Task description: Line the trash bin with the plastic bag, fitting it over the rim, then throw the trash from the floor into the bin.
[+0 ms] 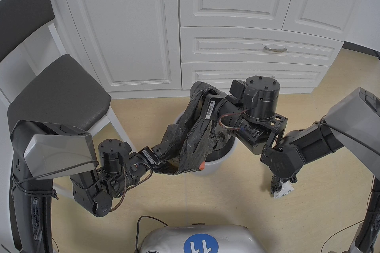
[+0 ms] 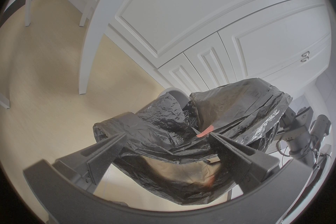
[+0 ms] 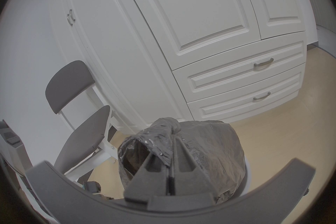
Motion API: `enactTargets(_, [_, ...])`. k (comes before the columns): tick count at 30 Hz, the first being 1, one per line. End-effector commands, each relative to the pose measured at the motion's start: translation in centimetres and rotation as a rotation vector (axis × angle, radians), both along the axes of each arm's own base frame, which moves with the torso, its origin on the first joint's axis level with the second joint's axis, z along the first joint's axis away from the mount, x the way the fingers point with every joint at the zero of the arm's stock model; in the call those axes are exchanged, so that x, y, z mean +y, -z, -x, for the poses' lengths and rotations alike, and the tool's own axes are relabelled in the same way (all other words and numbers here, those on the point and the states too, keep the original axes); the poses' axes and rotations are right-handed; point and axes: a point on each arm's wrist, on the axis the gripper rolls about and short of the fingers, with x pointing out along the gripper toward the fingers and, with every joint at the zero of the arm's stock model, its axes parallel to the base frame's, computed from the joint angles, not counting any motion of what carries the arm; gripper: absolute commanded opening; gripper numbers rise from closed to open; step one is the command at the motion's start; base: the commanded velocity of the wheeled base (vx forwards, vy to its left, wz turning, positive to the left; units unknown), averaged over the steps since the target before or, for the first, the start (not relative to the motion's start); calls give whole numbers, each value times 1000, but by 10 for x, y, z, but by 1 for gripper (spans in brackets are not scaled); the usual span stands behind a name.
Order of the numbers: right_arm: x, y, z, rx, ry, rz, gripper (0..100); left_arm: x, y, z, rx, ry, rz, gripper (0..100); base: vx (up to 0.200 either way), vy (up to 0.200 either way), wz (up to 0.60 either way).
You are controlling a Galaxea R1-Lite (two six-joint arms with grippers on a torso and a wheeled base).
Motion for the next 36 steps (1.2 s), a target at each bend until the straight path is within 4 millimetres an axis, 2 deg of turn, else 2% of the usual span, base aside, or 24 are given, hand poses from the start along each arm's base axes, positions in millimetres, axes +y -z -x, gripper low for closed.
enactTargets(1, [-4,-3,0,-5,8,-3,0,1,2,0,4,-3,-5,100,0,0,0])
enactTargets(11, [-17,-23,1,-39,31,-28,0,9,21,14,1,49,-185,100,0,0,0])
enactTargets(27, [-24,-31,1,-55,45,-40,0,36,35,5,8,19,-272,100,0,0,0])
enactTargets(36, [-29,-42,7,-72,47,-54,0,37,40,1,8,33,-268,100,0,0,0])
